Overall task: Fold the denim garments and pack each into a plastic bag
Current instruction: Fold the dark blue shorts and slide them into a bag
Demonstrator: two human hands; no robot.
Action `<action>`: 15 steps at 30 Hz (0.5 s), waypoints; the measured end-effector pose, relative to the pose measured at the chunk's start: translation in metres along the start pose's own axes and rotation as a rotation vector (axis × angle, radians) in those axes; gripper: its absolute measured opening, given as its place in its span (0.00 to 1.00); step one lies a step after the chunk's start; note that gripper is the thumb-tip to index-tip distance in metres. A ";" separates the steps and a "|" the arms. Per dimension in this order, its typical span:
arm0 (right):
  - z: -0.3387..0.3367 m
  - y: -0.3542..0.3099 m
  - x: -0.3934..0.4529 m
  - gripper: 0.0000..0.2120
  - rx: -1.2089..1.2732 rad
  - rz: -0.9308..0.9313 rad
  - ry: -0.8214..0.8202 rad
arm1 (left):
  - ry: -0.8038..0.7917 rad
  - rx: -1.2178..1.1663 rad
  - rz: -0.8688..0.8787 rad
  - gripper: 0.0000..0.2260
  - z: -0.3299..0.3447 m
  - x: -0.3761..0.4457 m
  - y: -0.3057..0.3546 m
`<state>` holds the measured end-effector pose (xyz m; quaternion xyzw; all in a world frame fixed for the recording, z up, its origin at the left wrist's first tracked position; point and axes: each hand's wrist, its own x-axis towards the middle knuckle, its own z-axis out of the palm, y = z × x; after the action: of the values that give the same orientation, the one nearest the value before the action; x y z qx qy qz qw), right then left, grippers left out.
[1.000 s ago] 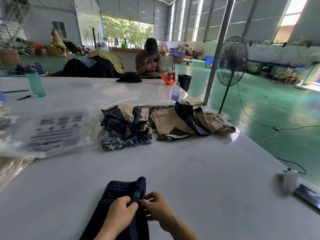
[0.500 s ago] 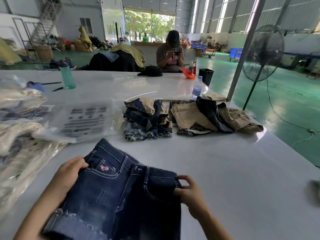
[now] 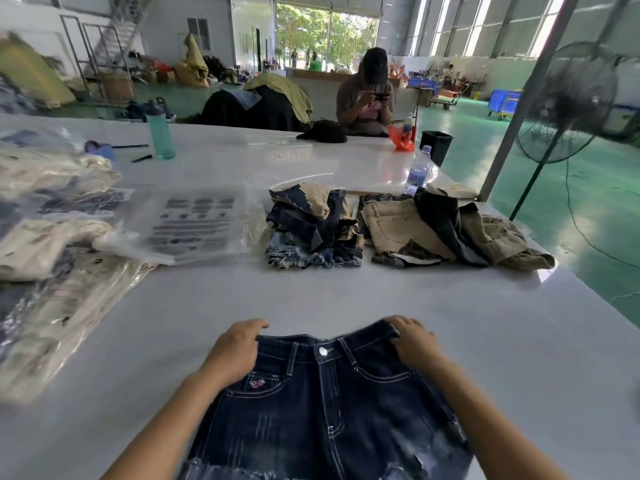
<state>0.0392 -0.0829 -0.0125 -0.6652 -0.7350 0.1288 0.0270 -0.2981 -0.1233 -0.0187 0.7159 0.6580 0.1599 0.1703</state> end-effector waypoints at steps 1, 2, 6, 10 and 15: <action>0.004 -0.006 0.003 0.25 -0.064 -0.072 -0.067 | -0.087 0.082 0.057 0.19 0.005 0.006 0.006; 0.007 -0.010 0.006 0.26 -0.105 -0.127 -0.134 | -0.162 0.191 0.094 0.20 0.009 0.012 0.009; 0.003 -0.010 0.012 0.24 -0.209 -0.182 -0.177 | -0.213 0.487 0.090 0.19 0.007 0.022 -0.001; -0.017 0.003 0.012 0.25 -0.328 -0.176 -0.175 | -0.162 0.711 0.165 0.22 -0.009 0.024 -0.015; -0.078 0.007 -0.004 0.24 -0.291 -0.183 -0.080 | -0.091 0.790 0.166 0.27 -0.069 0.027 0.007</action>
<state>0.0627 -0.0747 0.0618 -0.5866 -0.8040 0.0446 -0.0872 -0.3214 -0.0947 0.0461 0.7833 0.6005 -0.1238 -0.1024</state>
